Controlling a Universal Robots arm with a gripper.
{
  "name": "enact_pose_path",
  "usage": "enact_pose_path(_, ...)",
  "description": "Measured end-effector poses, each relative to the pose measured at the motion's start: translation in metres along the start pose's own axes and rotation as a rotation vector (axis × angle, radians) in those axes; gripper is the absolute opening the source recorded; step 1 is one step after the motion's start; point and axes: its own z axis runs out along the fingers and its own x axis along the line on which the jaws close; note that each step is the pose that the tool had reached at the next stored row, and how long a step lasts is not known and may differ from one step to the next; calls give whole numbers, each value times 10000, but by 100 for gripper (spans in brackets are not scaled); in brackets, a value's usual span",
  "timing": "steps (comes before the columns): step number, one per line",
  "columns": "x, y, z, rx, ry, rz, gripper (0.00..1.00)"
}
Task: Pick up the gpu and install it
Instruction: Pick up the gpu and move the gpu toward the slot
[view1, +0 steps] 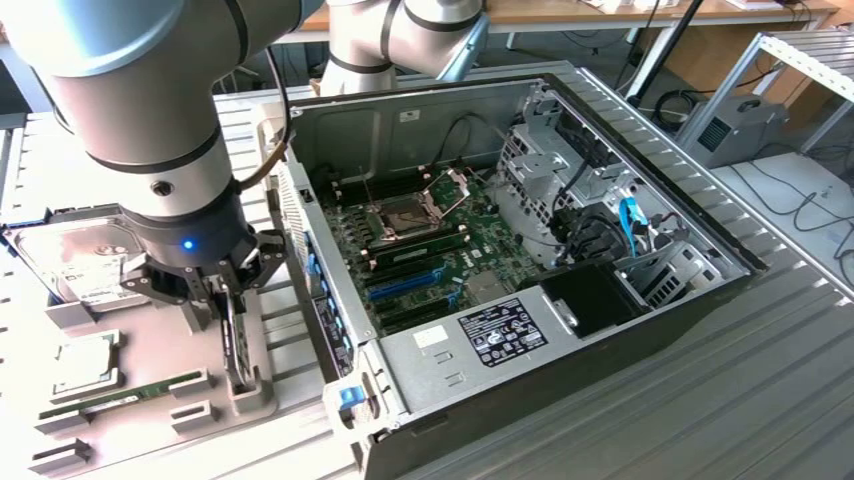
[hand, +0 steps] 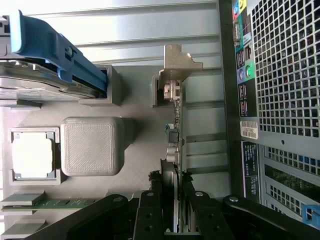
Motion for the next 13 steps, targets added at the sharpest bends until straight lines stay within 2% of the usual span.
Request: enact_pose_path(13,-1,2,-43,0,0,-1,26)
